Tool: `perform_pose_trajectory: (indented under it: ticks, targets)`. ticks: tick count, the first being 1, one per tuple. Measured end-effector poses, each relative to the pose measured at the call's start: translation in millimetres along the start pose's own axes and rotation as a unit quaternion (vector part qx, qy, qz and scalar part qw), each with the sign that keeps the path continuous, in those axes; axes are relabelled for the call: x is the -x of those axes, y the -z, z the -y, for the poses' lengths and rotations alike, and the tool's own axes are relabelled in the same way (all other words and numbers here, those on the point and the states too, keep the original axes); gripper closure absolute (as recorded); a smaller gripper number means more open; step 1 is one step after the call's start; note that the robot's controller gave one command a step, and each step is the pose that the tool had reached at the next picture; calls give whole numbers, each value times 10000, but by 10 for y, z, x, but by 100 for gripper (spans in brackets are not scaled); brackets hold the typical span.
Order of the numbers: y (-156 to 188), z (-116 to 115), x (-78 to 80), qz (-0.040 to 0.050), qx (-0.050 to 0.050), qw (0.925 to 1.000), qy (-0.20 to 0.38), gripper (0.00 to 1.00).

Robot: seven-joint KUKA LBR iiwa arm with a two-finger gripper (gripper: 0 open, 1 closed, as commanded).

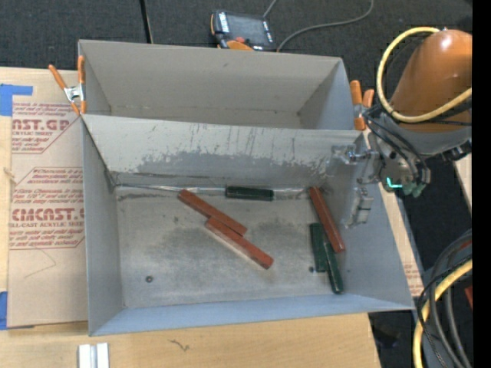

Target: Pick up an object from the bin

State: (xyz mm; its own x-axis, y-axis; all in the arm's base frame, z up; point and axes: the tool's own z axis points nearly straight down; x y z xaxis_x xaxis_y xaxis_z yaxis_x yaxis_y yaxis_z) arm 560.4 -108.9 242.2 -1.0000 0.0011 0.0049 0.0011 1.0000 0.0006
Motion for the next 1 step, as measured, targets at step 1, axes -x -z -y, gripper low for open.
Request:
perform_pose_trajectory:
  ticks: [1]
  targets:
    - [-1756, -1178, -82, -7, 6, 9935, -1140, 0]
